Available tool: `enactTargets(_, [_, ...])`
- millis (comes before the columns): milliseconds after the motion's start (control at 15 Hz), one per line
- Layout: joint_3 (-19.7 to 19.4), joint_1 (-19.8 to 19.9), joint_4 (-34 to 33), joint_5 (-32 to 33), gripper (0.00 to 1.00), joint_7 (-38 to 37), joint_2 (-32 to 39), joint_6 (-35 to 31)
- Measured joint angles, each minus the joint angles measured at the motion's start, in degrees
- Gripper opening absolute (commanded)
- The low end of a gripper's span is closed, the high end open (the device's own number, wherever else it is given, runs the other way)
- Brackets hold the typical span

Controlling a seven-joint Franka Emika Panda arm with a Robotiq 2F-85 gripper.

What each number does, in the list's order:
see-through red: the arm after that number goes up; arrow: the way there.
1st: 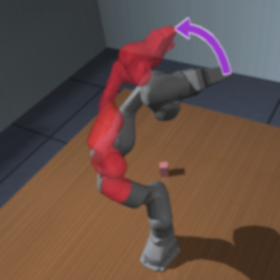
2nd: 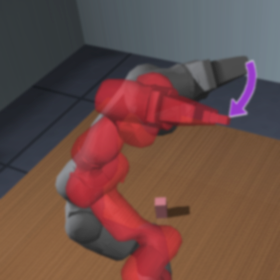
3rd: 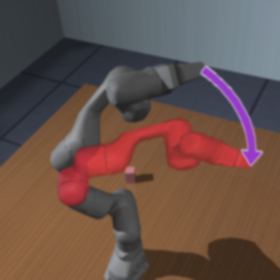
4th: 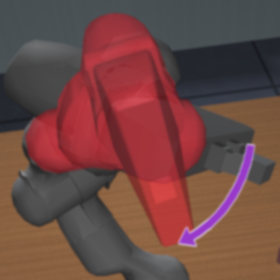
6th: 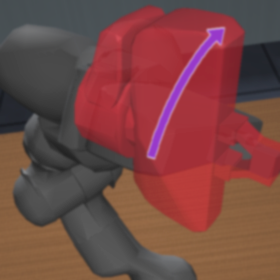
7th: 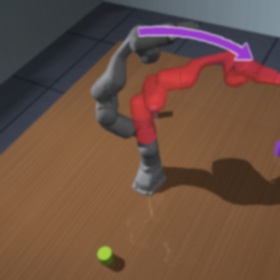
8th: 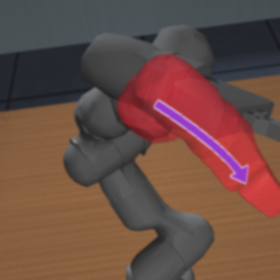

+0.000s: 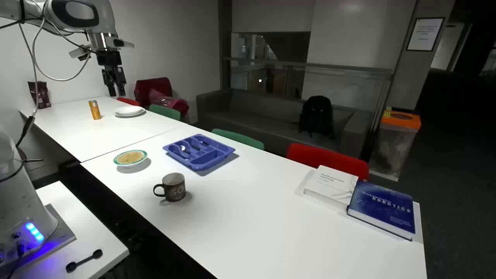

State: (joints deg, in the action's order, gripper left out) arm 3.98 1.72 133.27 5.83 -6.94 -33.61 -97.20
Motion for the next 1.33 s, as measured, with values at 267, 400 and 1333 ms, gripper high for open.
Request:
enactTargets(267, [0.0, -0.1, 0.0, 0.0, 1.0, 0.0, 0.0, 0.0])
enactTargets(400, [0.0, -0.1, 0.0, 0.0, 1.0, 0.0, 0.0, 0.0])
enactTargets(1333, [-0.5, -2.2, -5.8, -8.9, 1.0, -3.7, 20.9, -33.5])
